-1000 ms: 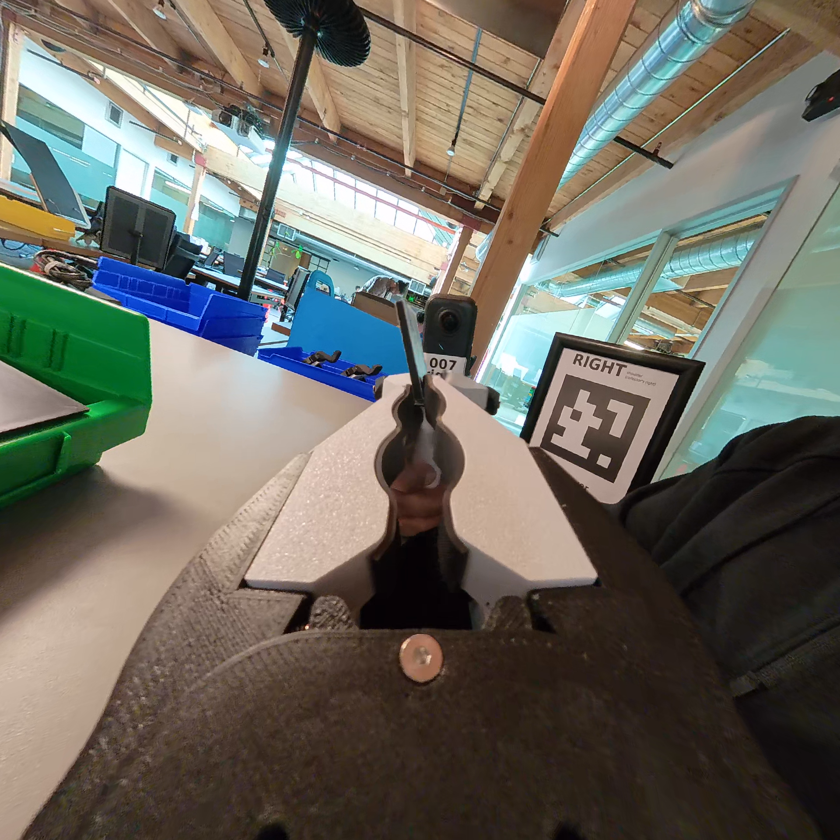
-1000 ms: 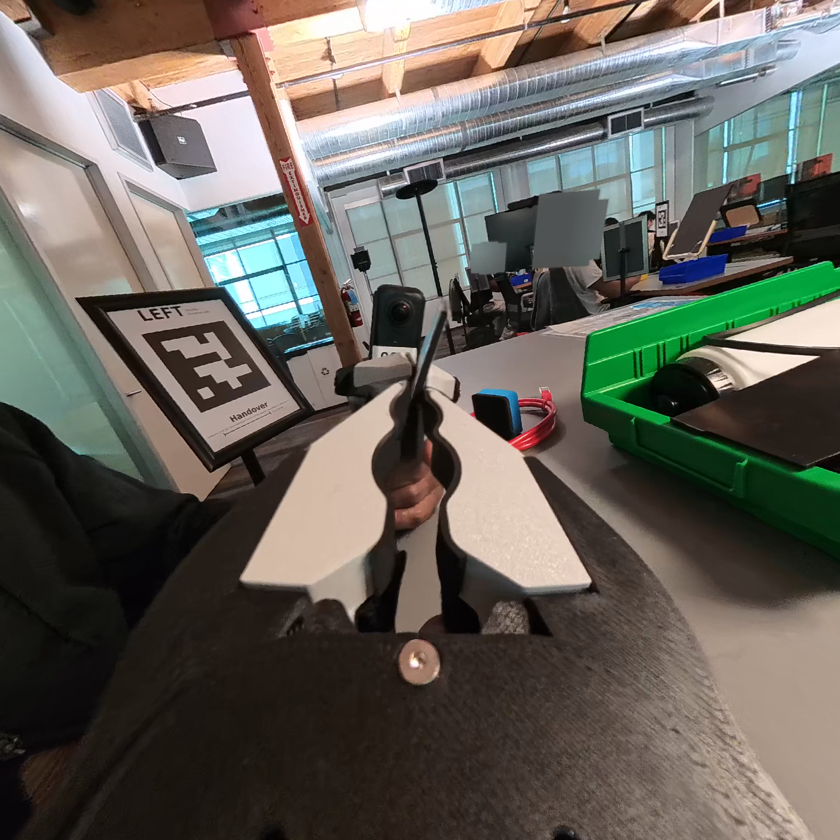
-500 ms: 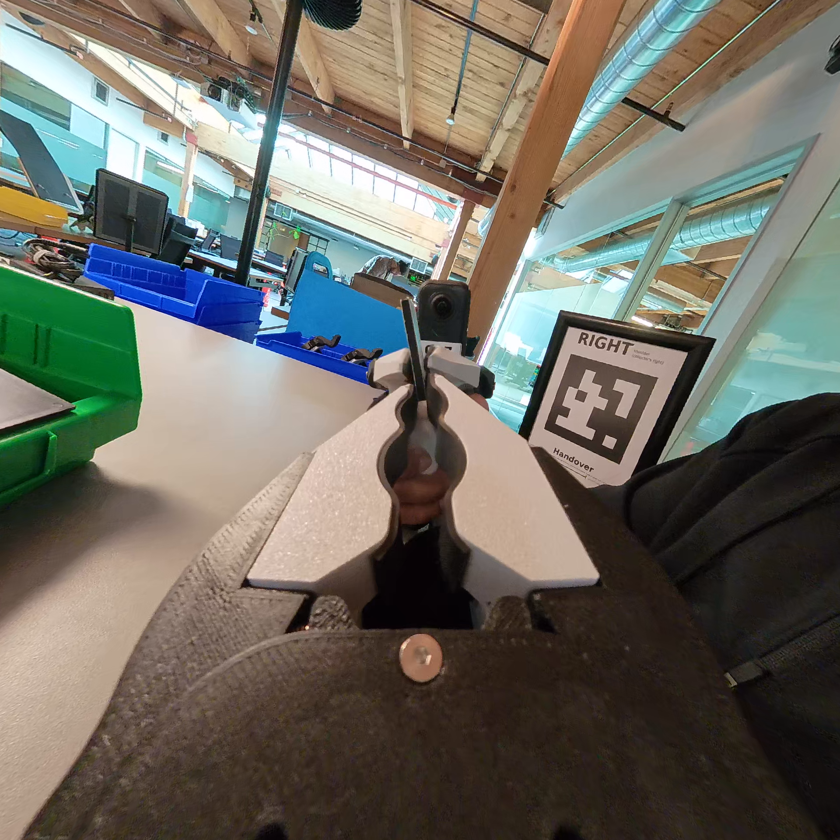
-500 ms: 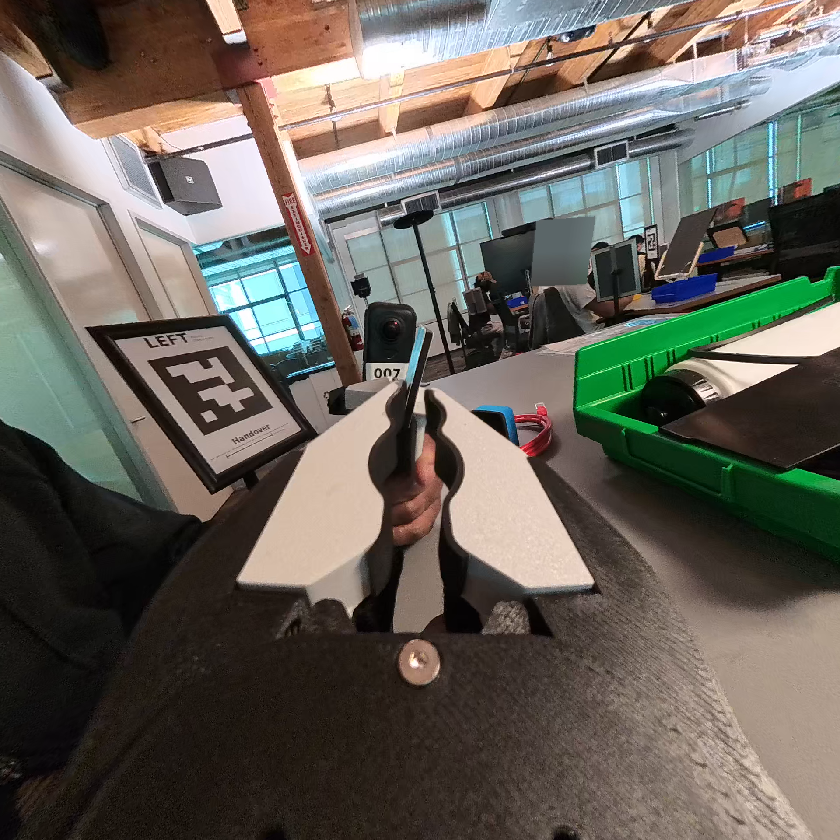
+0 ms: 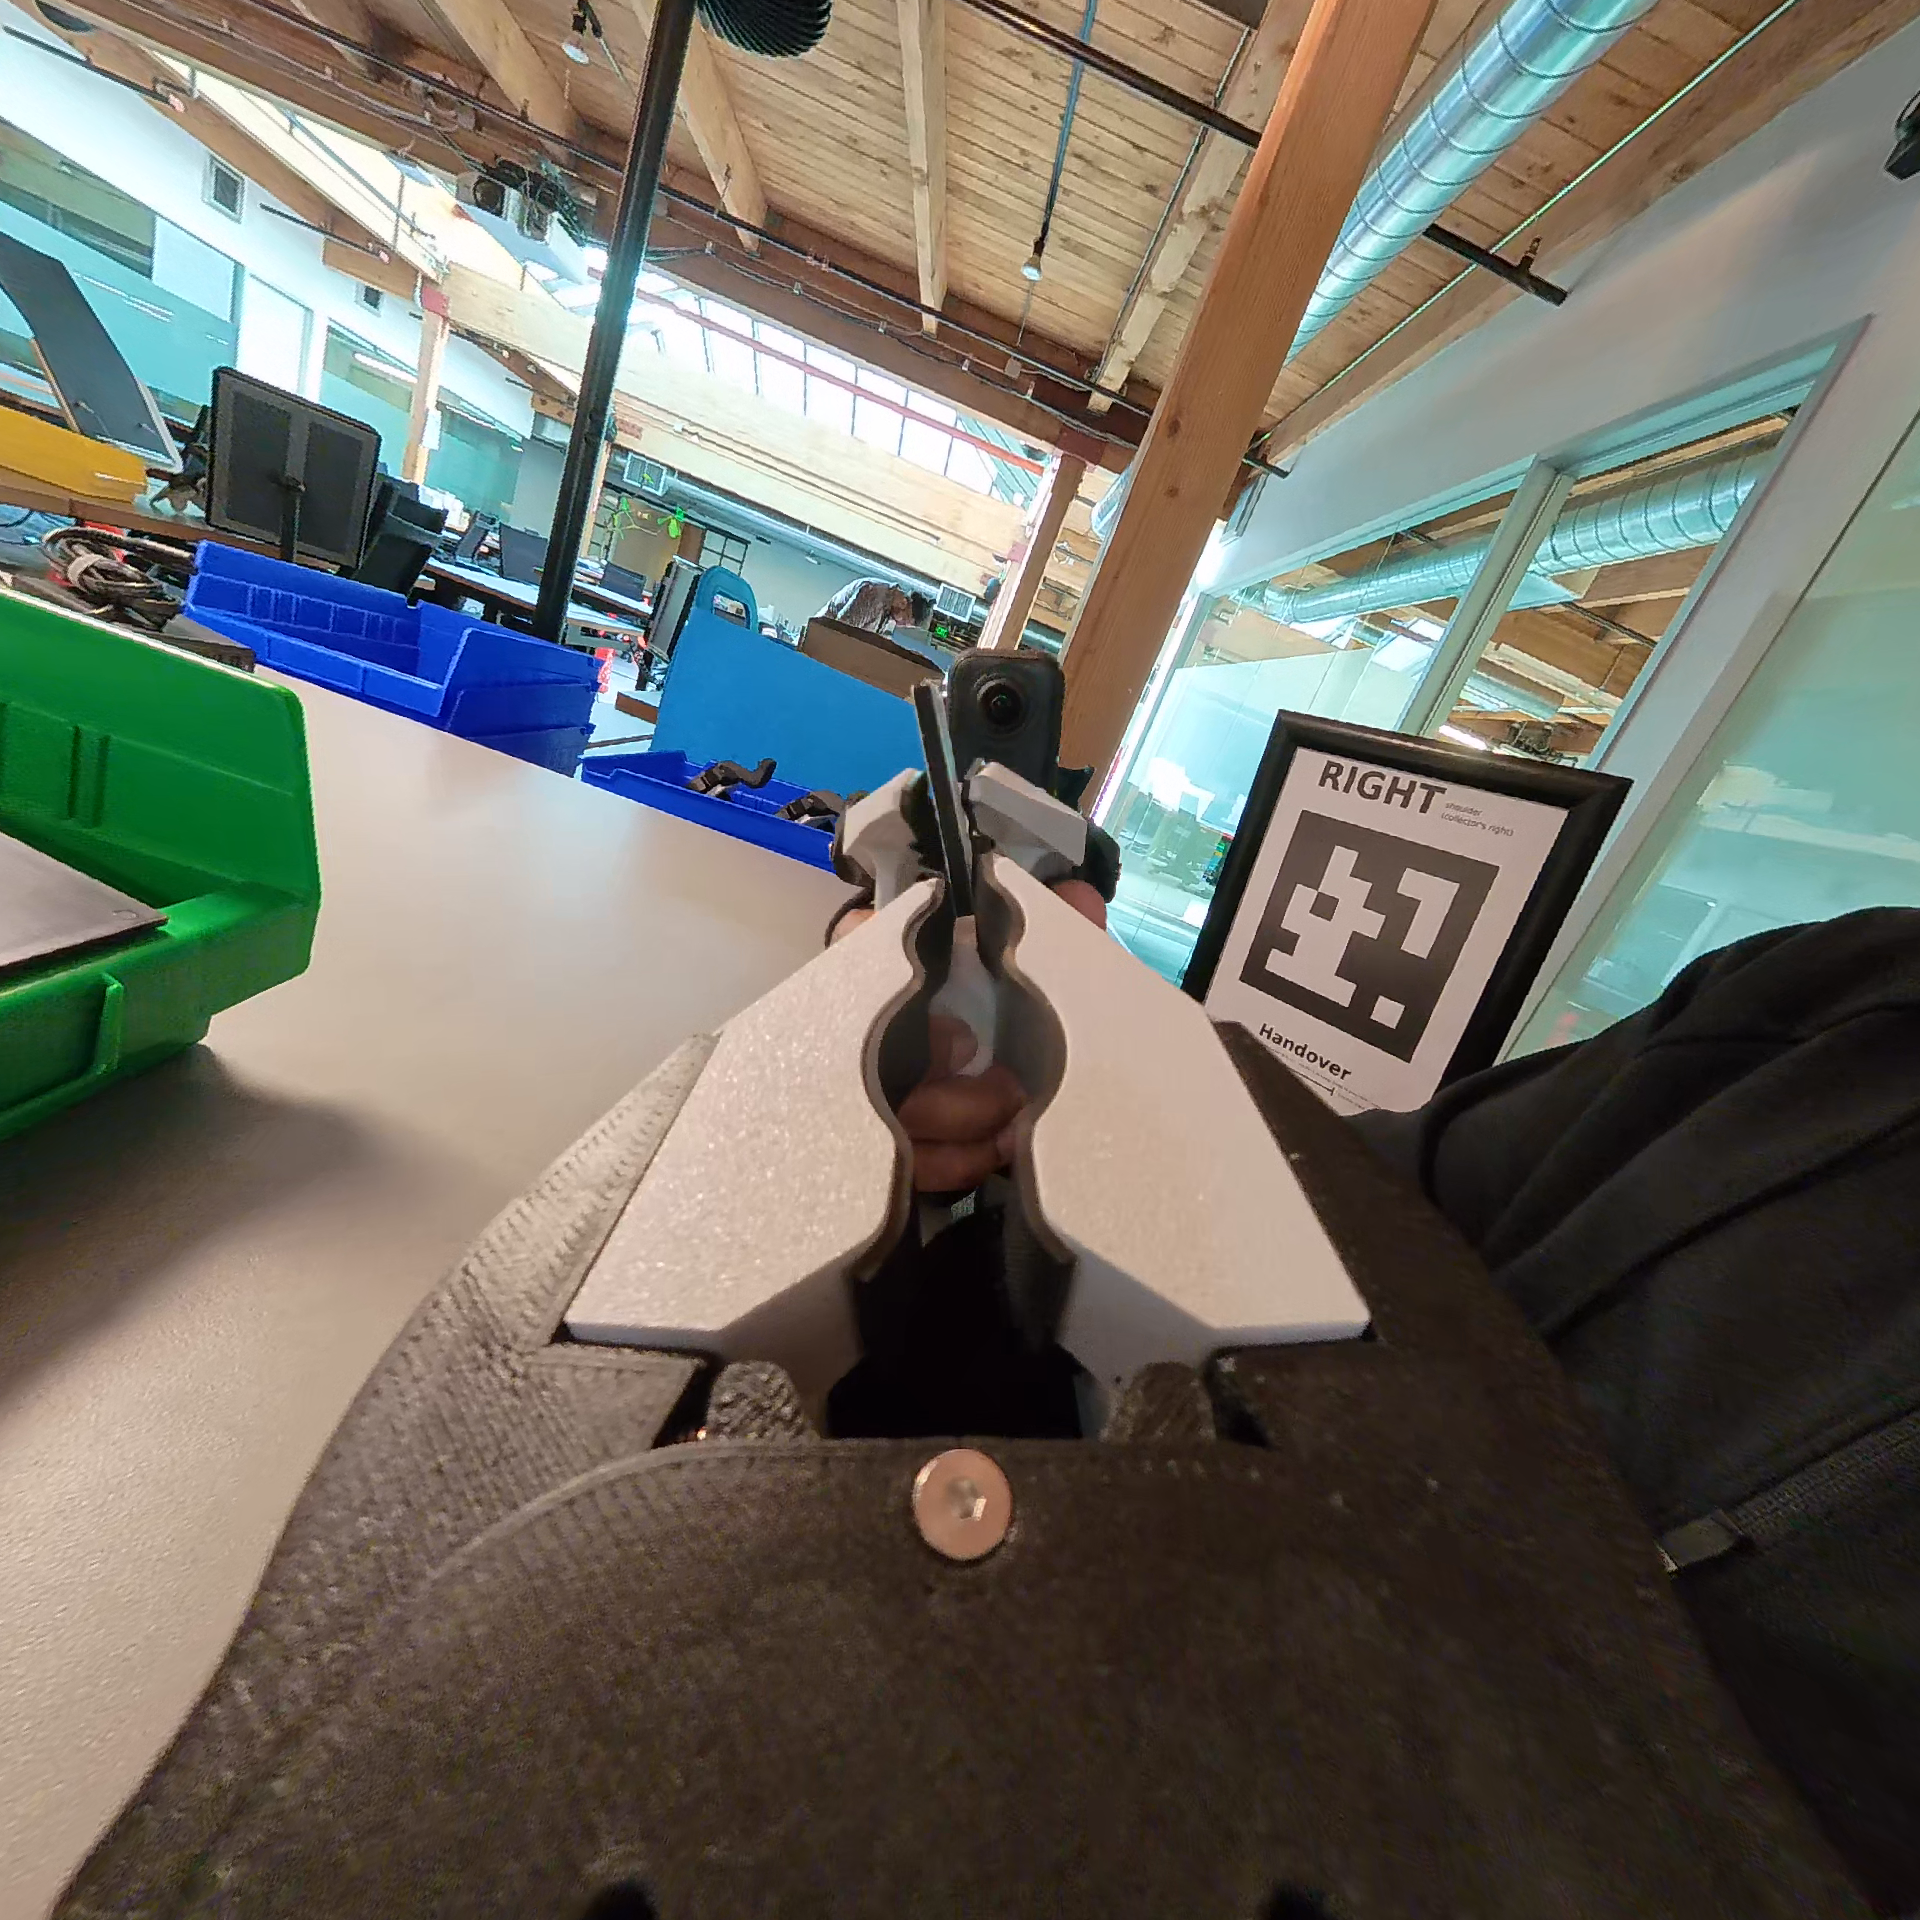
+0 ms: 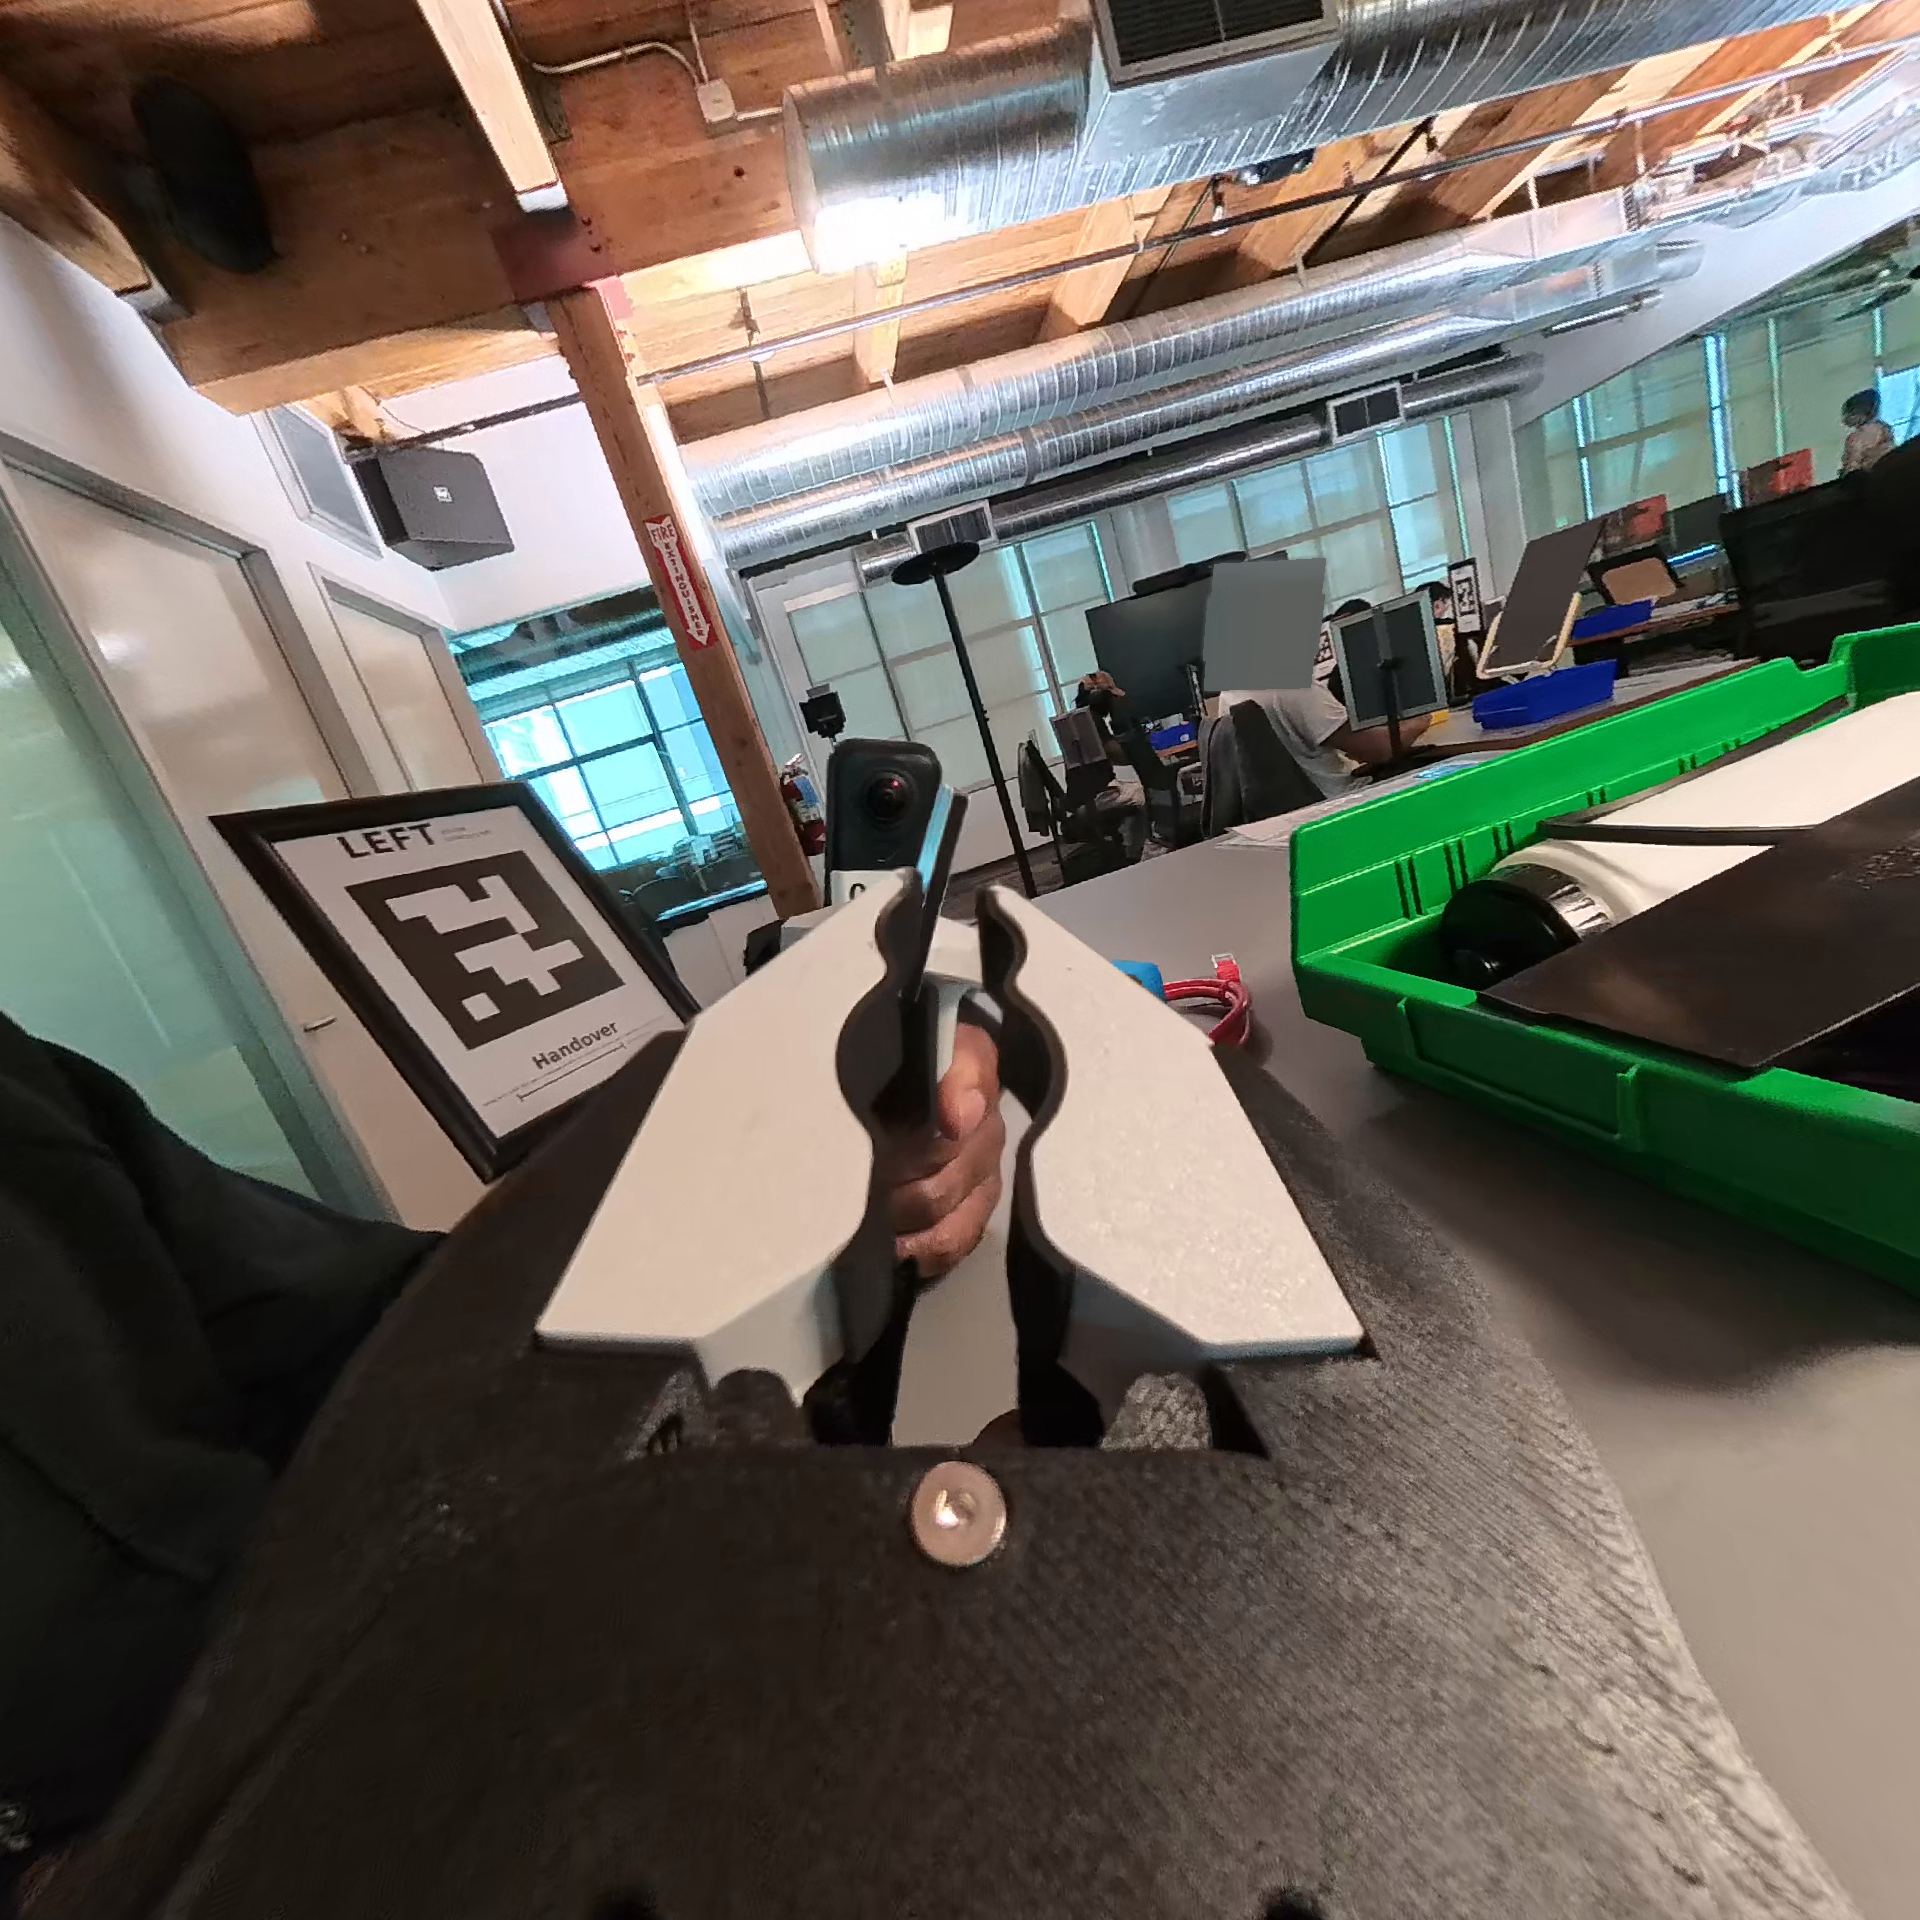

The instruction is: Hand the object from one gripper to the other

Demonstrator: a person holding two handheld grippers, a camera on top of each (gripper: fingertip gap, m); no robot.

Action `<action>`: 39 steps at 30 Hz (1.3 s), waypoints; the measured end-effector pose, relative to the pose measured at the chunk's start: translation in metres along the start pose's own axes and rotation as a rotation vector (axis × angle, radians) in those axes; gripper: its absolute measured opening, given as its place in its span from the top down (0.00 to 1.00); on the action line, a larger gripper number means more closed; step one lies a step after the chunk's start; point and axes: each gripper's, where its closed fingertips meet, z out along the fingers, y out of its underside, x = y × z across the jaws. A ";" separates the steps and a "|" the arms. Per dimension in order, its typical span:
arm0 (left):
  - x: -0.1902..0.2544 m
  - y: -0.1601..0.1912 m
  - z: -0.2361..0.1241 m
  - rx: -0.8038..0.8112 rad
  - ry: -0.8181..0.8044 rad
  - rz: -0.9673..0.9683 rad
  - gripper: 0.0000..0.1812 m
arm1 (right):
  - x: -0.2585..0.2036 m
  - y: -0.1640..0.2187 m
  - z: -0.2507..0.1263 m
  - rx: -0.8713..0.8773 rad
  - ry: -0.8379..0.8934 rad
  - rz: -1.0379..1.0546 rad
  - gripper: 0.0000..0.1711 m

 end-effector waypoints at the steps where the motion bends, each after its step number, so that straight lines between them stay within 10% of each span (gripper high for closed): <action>1: 0.000 0.000 0.000 -0.001 -0.001 -0.001 0.98 | 0.000 -0.001 -0.001 0.005 -0.006 0.008 0.95; 39: -0.004 0.001 0.001 -0.005 -0.024 -0.016 0.97 | -0.003 0.004 0.004 -0.023 -0.007 -0.044 0.98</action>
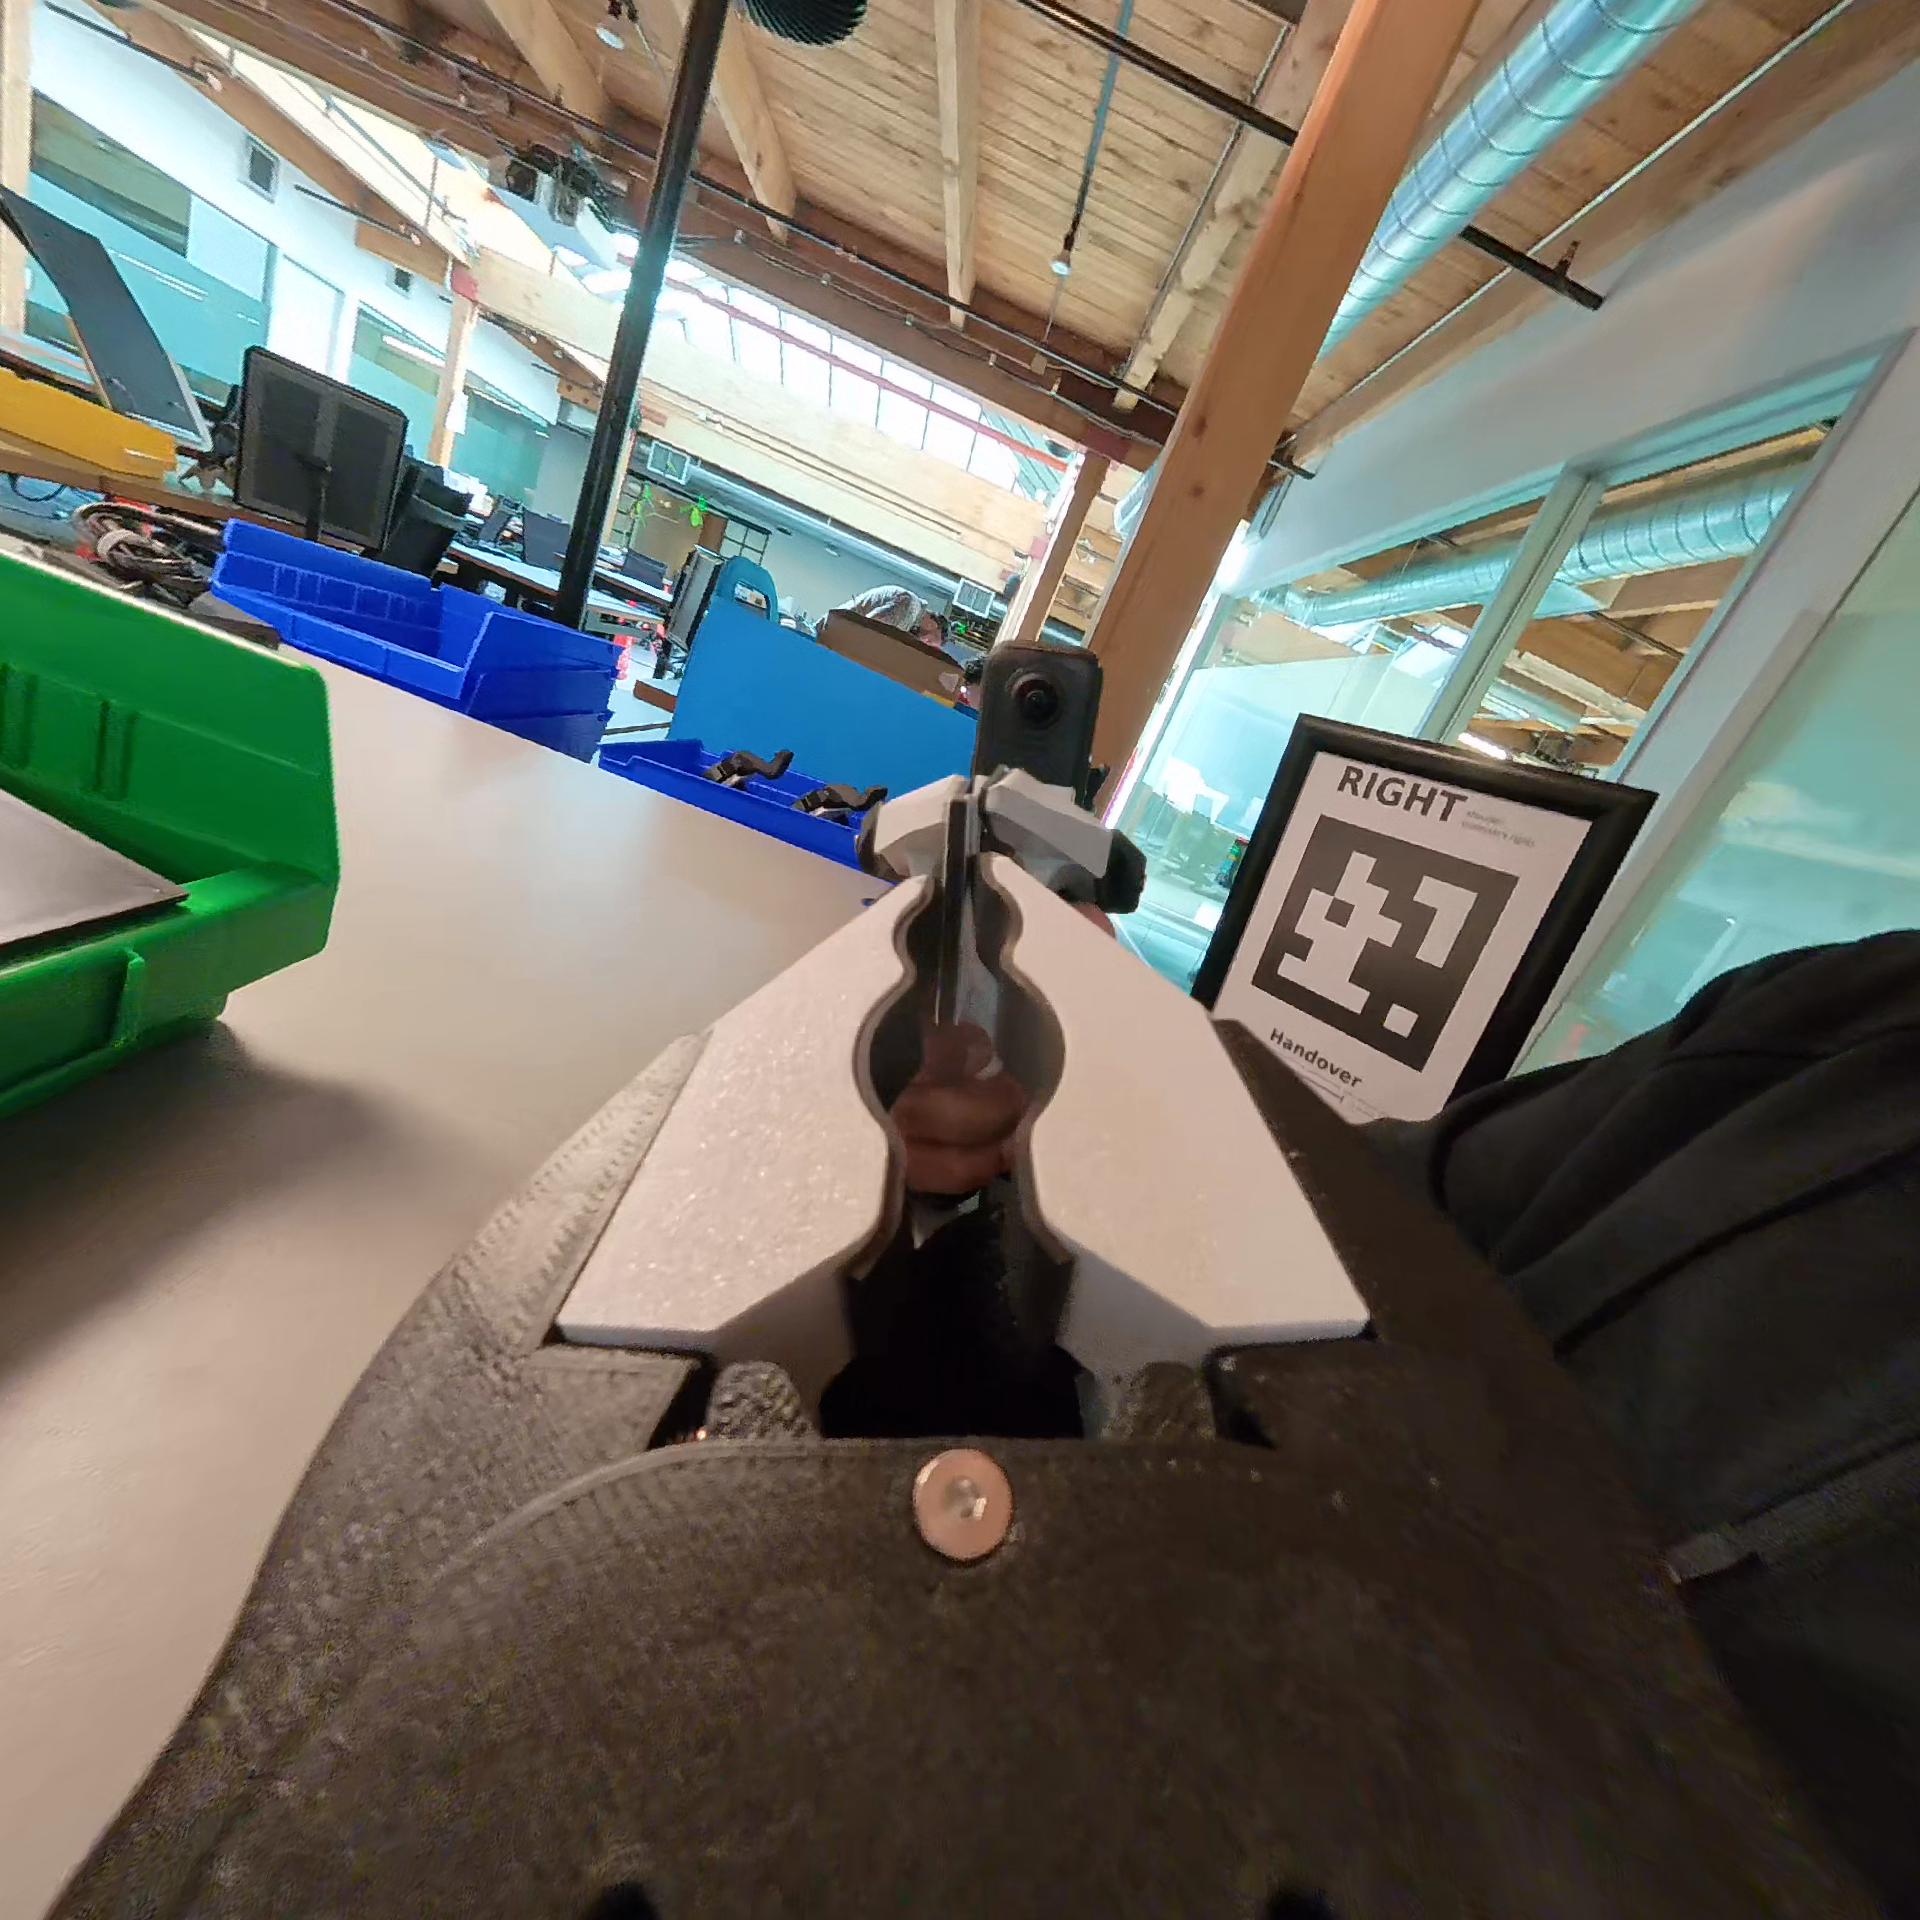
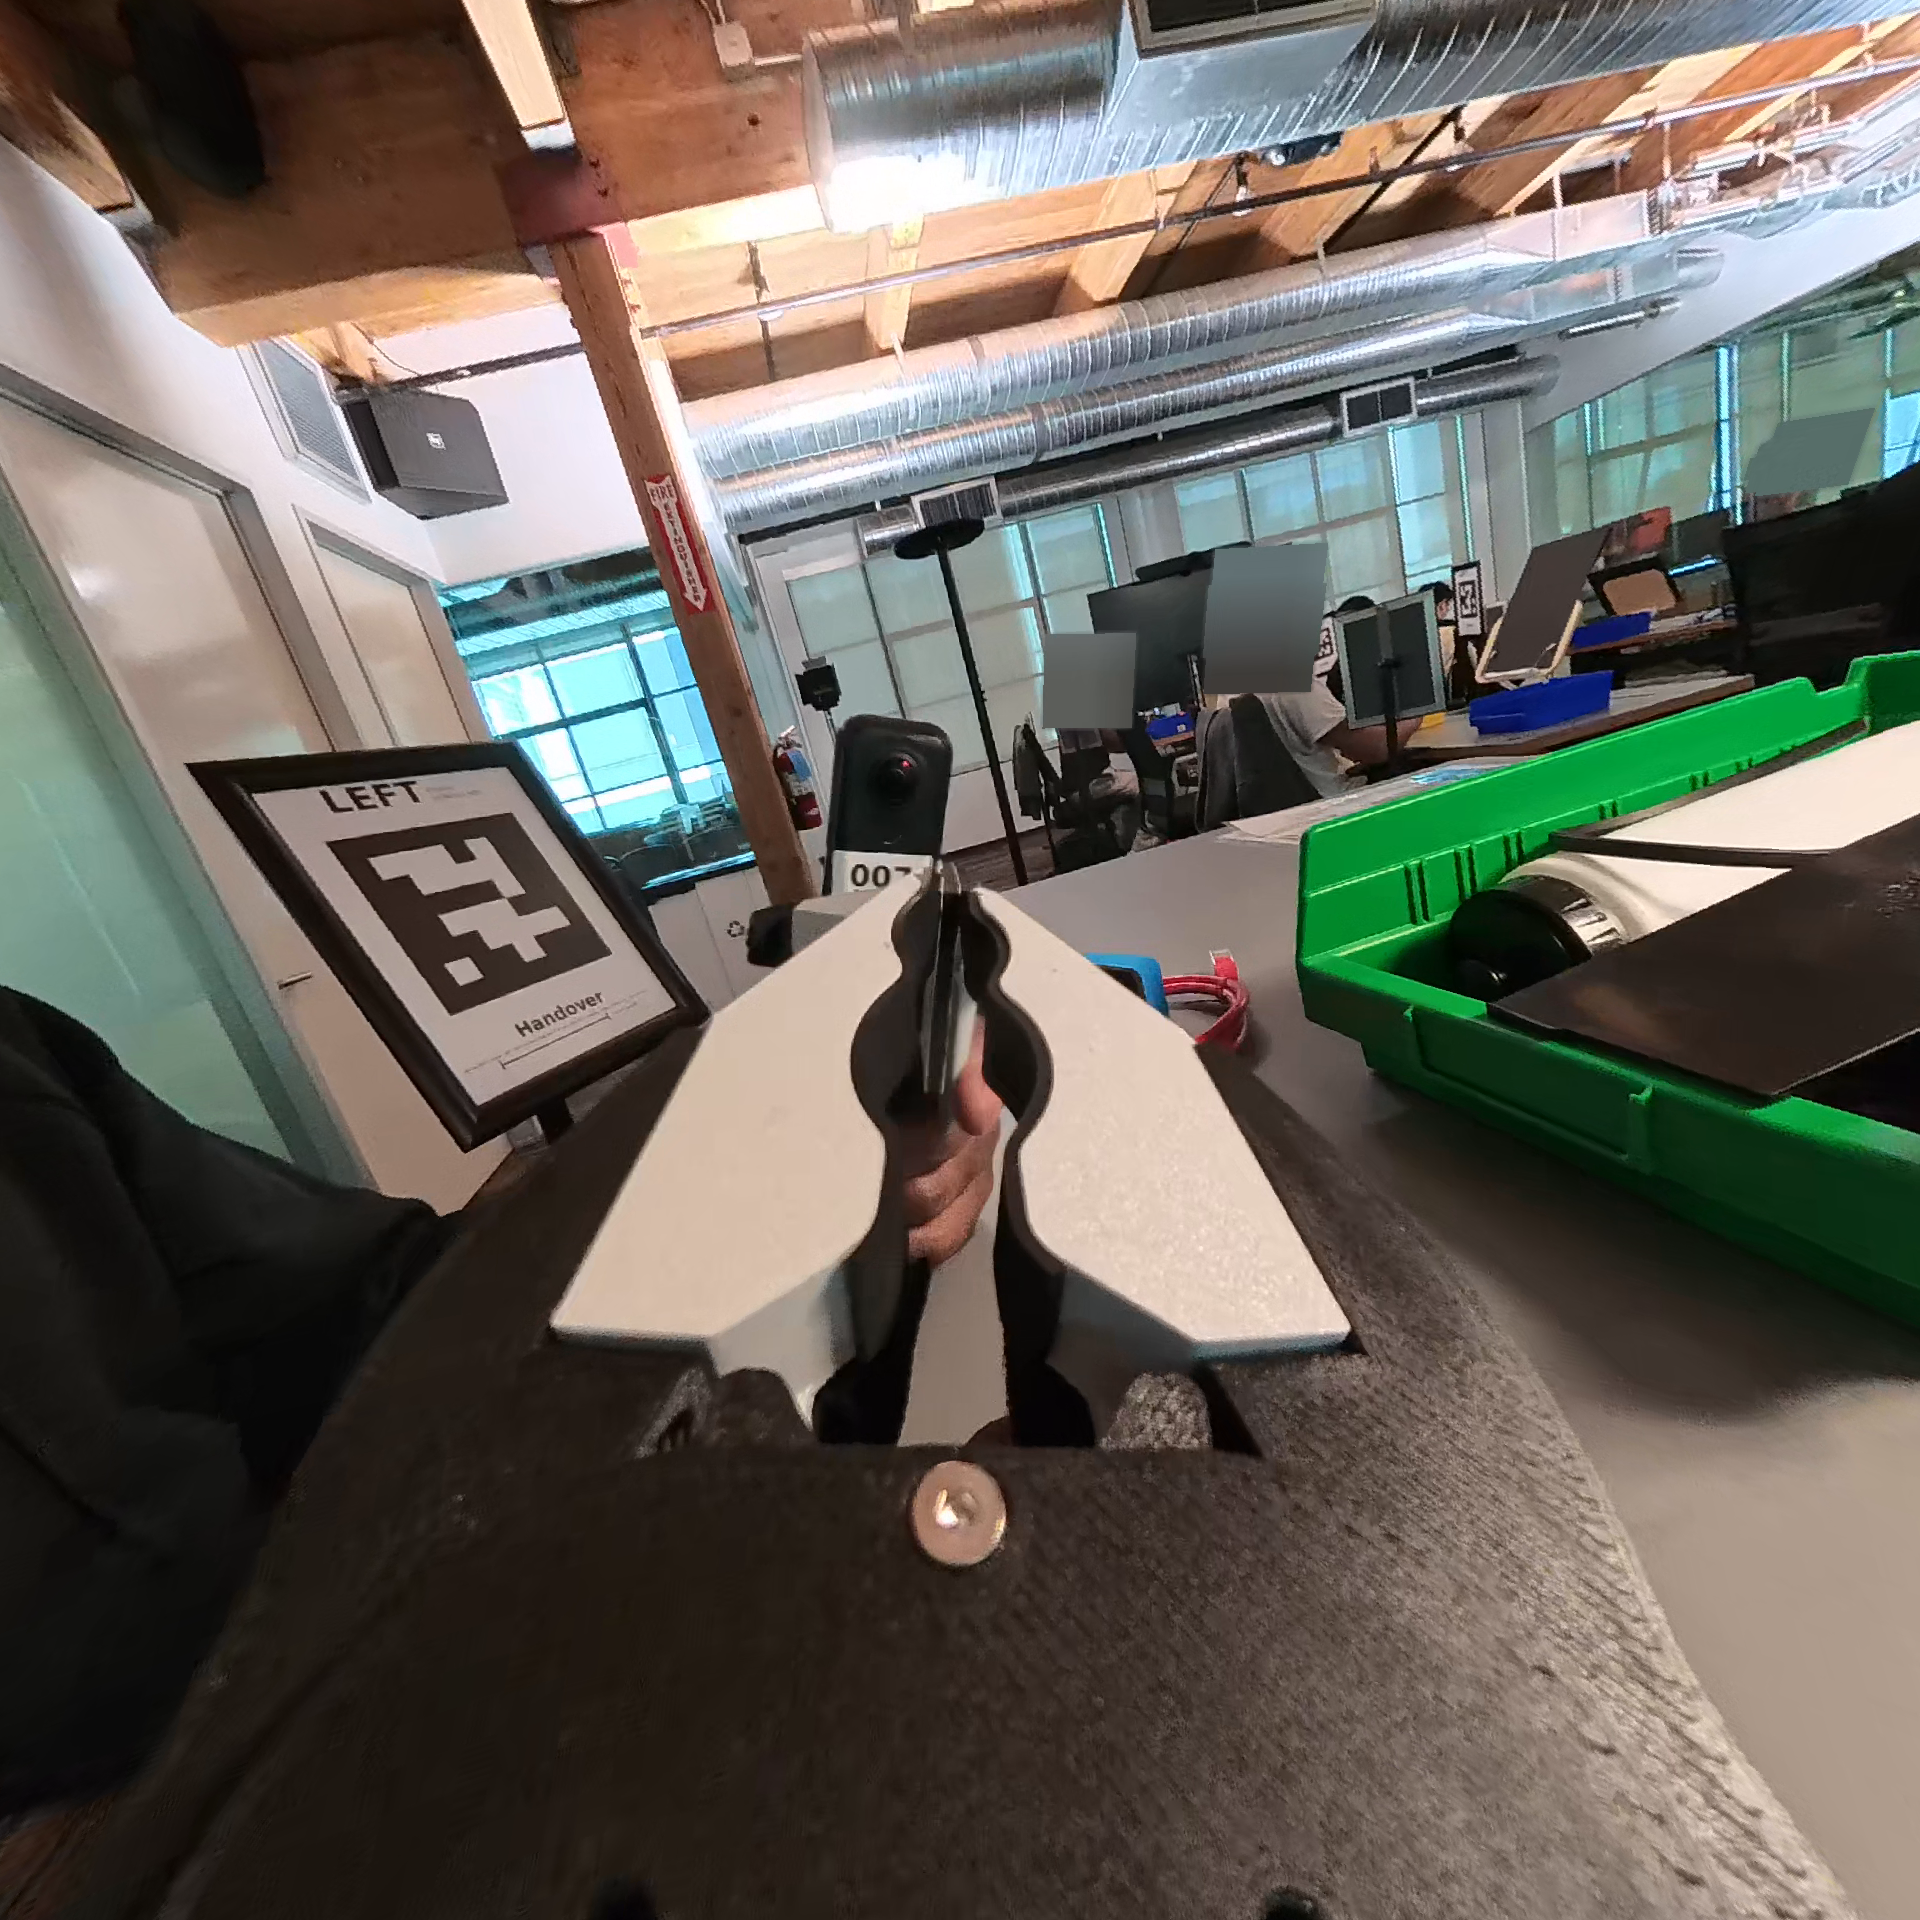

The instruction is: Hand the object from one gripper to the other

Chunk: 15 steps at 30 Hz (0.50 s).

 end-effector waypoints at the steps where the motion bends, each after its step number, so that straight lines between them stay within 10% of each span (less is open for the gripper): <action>1: 0.001 0.000 0.000 -0.002 0.001 0.006 0.97 | 0.000 0.000 0.000 0.000 -0.004 0.005 0.98; 15: -0.003 -0.008 -0.002 0.059 -0.029 0.030 0.98 | 0.002 0.006 0.004 -0.043 0.025 -0.003 0.88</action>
